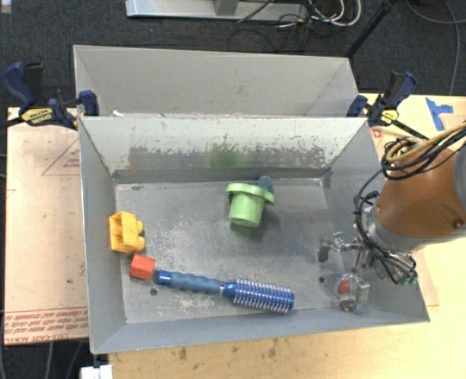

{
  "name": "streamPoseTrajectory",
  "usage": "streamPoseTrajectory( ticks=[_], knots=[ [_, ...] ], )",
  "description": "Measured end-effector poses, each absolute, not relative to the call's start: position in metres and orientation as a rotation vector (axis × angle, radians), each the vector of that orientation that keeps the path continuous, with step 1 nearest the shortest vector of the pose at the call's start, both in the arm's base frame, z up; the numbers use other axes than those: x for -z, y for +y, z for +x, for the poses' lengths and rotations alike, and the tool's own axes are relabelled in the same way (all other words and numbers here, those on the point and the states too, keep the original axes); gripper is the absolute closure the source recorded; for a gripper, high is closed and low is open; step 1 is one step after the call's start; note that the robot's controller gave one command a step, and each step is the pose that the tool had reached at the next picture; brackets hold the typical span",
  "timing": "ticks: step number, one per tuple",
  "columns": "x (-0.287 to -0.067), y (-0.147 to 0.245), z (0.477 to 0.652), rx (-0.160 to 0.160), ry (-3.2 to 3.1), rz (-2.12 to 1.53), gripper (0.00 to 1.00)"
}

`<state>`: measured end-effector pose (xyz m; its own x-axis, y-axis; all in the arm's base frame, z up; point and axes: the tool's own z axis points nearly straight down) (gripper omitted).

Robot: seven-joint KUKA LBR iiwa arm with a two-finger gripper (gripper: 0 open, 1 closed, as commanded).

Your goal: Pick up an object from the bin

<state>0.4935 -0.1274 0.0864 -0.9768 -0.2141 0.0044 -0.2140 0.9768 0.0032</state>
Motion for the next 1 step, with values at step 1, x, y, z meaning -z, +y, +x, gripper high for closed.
streamPoseTrajectory(
  ticks=[1],
  knots=[
    [-0.0697, -0.146, 0.5005, 0.015, -3.038, 0.801, 0.0]
  ],
)
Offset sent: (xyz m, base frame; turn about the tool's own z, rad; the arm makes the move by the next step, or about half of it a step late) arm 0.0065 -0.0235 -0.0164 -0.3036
